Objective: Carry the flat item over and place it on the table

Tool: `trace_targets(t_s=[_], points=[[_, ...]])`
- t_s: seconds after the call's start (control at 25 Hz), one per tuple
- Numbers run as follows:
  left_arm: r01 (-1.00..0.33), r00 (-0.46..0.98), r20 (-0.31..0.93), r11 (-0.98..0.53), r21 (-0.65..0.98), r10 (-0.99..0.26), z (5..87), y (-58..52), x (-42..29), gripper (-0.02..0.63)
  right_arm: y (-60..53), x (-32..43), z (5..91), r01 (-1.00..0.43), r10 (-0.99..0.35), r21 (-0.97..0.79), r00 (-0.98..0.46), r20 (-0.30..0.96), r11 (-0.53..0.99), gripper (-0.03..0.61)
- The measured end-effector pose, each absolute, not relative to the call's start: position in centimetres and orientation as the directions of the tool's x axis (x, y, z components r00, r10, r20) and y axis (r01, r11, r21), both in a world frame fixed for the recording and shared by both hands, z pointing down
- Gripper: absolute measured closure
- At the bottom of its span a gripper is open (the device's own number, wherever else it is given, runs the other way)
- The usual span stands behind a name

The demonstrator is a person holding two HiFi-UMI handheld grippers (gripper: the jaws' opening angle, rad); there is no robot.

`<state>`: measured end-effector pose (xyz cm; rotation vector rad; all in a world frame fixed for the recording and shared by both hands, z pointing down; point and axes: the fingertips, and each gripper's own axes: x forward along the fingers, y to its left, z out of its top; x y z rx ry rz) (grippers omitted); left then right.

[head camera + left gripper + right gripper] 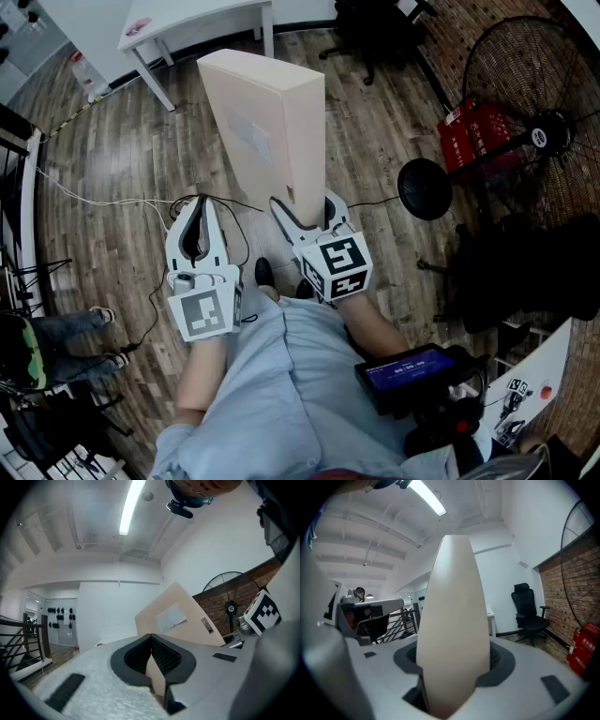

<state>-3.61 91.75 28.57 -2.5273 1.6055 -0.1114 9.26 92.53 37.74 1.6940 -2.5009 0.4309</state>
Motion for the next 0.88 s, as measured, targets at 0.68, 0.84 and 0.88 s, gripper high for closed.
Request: trace_targets(t_s=[0.68, 0.84, 0.88], points=[[-0.91, 0.384, 0.038, -0.385, -0.155, -0.923, 31.0, 91.0, -1.0, 0.604, 91.0, 13.2, 39.0, -0.916, -0.887, -0.198, -0.392, 0.243, 0.35, 0.304], [-0.918, 0.376, 0.015, -0.375, -0.128, -0.926, 31.3, 87.9, -2.0, 0.604, 88.1, 12.8, 39.6, -0.92, -0.887, -0.189, -0.384, 0.256, 0.343, 0.304], [-0.921, 0.37, 0.018, -0.369, -0.122, -0.929, 31.6, 86.9, -2.5, 0.604, 87.1, 12.7, 39.9, -0.922, -0.887, -0.188, -0.38, 0.262, 0.34, 0.304]])
